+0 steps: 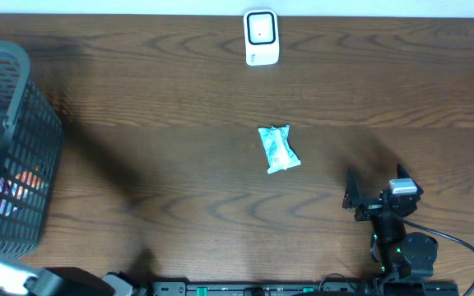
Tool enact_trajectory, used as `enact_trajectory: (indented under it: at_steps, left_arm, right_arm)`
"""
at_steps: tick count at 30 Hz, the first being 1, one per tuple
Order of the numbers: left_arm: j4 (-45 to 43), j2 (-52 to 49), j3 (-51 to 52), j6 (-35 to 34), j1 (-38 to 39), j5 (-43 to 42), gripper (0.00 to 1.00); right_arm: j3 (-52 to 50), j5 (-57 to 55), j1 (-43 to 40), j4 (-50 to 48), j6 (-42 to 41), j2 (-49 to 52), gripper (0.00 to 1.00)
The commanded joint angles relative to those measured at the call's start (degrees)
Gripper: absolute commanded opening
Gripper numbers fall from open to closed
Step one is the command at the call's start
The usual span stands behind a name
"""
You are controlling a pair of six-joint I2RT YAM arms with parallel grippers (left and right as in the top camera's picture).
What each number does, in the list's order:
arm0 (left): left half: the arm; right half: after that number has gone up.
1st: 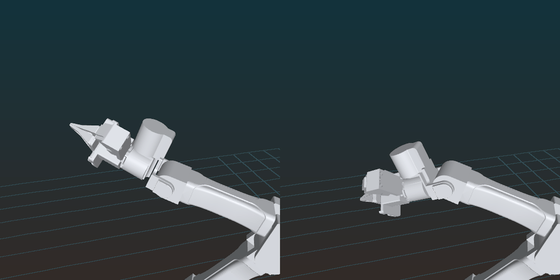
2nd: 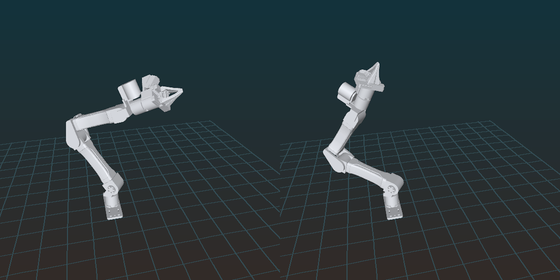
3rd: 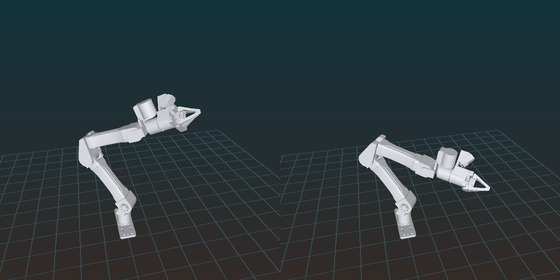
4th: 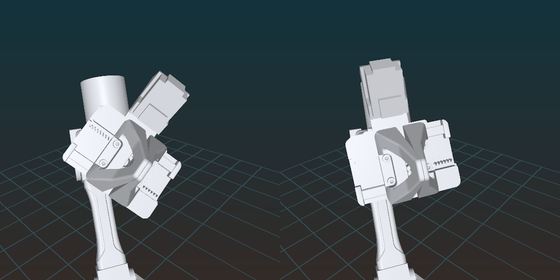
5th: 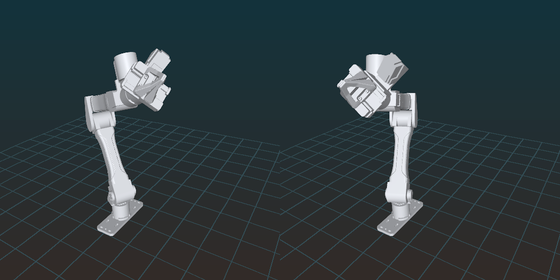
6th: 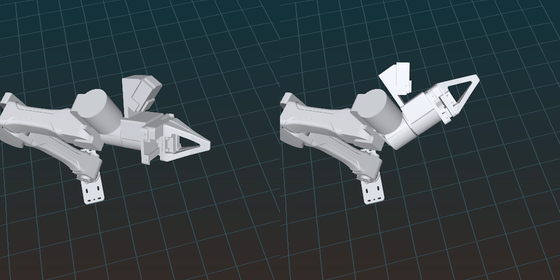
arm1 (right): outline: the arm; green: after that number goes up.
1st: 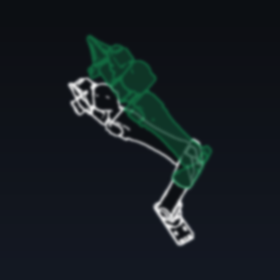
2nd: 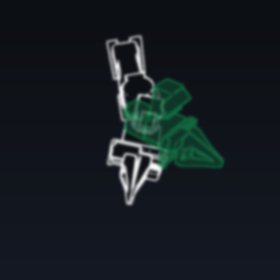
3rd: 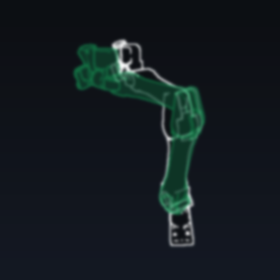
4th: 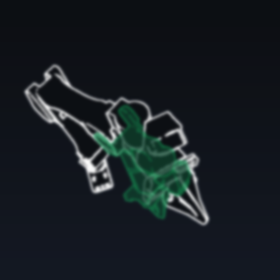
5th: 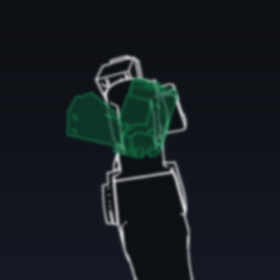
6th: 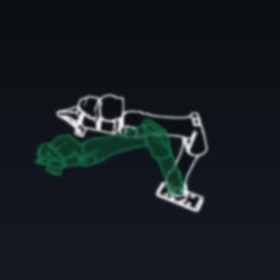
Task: Scan the item barcode
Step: 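Grasp the red-orange candy bar in the basket with the left gripper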
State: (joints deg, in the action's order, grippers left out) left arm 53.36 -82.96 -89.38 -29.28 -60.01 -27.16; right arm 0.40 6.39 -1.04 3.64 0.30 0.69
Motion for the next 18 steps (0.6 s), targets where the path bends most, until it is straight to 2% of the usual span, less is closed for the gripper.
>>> enact_trajectory:
  at_steps: [1,3,4,6,7,8,11,14,16,17,18]
  left_arm:
    - [-0.15,1.29,-0.52,-3.48,0.68,-9.20,0.07]
    - [-0.42,1.14,-0.52,-12.59,1.77,-14.38,0.08]
    - [-2.54,1.11,-0.52,-20.22,3.10,-21.40,0.08]
    - [-9.46,1.11,-0.52,-23.96,5.33,-29.09,0.07]
    - [-16.50,1.20,-0.52,-24.90,7.45,-33.55,0.07]
    - [-28.94,1.81,-0.52,-24.85,12.63,-38.56,0.07]
    - [-34.93,3.28,-0.52,-24.46,20.24,-39.52,0.07]
    - [-34.95,4.04,-0.52,-19.52,28.52,-39.54,0.07]
    - [-32.50,3.98,-0.46,-12.72,36.63,-39.69,0.07]
    - [-29.51,3.80,-0.09,-6.49,42.03,-39.15,0.08]
    - [-28.15,3.69,0.09,-4.24,43.98,-38.51,0.08]
  right_arm:
    - [-0.04,-0.07,0.33,0.26,0.42,-0.31,0.99]
    - [-0.04,-0.07,0.33,0.26,0.42,-0.31,0.99]
    - [-0.04,-0.07,0.33,0.26,0.42,-0.31,0.99]
    - [-0.04,-0.07,0.33,0.24,0.42,-0.31,0.99]
    - [-0.04,-0.07,0.33,0.26,0.42,-0.31,0.99]
    - [-0.04,-0.07,0.33,0.26,0.42,-0.31,0.99]
    - [-0.04,-0.07,0.33,0.26,0.42,-0.31,0.99]
    - [-0.04,-0.07,0.33,0.26,0.42,-0.31,0.99]
    - [-0.04,-0.07,0.33,0.26,0.42,-0.31,0.99]
    - [-0.04,-0.07,0.33,0.26,0.42,-0.31,0.99]
    - [-0.04,-0.07,0.33,0.26,0.42,-0.31,0.99]
